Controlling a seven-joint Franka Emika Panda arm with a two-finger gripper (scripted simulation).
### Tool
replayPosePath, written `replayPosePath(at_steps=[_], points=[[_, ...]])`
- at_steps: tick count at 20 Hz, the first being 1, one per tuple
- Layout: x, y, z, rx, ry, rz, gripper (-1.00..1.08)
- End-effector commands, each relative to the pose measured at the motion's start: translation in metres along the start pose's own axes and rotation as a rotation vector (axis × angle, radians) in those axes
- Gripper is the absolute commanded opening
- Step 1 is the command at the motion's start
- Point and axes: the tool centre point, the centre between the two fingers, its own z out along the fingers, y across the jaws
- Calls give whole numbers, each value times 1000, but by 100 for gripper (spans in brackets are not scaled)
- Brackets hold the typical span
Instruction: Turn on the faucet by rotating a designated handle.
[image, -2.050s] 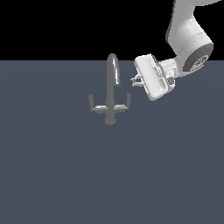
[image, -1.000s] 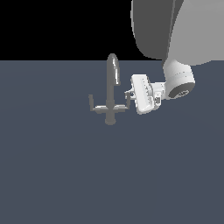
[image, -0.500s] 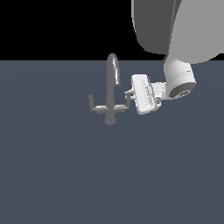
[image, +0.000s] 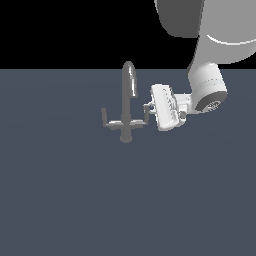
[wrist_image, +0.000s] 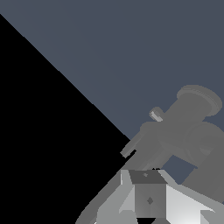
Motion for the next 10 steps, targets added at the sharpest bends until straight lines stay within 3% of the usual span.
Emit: replayPosePath(at_steps=[1,10], points=[[-4,2,0,0,0,0,-100],[-19,9,-1,0,0,0,-100]])
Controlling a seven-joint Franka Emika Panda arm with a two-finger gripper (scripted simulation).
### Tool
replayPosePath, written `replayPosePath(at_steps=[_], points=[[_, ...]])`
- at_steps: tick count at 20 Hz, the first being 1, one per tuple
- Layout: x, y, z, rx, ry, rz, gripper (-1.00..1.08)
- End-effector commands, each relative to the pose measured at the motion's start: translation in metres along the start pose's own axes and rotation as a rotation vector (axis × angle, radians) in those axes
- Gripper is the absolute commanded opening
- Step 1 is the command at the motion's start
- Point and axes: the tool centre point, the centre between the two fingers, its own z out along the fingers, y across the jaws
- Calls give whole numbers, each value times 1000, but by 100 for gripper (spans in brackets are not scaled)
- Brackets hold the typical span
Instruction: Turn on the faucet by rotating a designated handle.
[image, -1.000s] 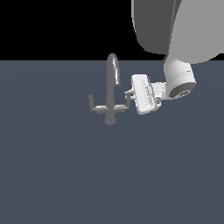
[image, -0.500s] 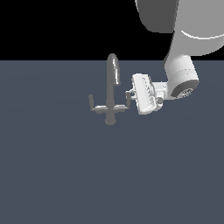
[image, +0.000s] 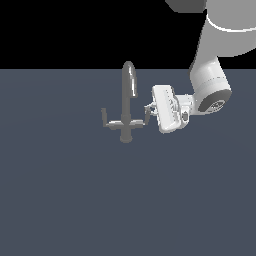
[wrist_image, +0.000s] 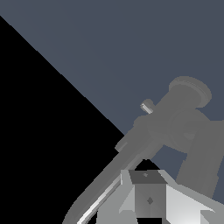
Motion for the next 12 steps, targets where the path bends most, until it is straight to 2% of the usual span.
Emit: replayPosePath(at_steps=[1,12], points=[[-9,-2,-1,-2,-6,-6,-100],[-17,18,0,-2,-5,-4,-100]])
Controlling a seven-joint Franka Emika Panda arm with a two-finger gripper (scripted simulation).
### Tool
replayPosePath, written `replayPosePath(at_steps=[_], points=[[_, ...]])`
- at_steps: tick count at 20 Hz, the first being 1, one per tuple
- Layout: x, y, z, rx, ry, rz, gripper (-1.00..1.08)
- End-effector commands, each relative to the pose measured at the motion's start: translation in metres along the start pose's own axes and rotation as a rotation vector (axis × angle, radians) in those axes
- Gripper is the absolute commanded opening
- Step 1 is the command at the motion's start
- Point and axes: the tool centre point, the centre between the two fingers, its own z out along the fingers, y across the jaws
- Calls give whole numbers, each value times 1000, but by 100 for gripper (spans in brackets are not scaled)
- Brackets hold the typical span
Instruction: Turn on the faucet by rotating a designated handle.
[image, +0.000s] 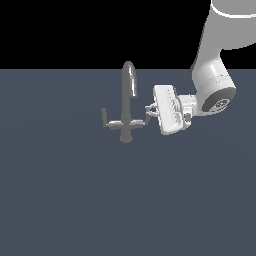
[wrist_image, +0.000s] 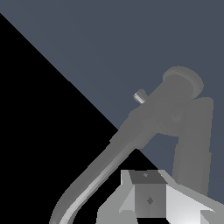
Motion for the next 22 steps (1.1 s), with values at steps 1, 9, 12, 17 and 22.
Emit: replayPosePath(at_steps=[1,9,12,17,22], points=[[-4,9,0,-1,-6,7,-100],[-14,31,-1,-1,-7,5,-100],[-17,36,-1,-1,-7,5,-100],[-6,53,1,-2,-3,-6,-100],[4,83,3,-2,-7,4,-100]])
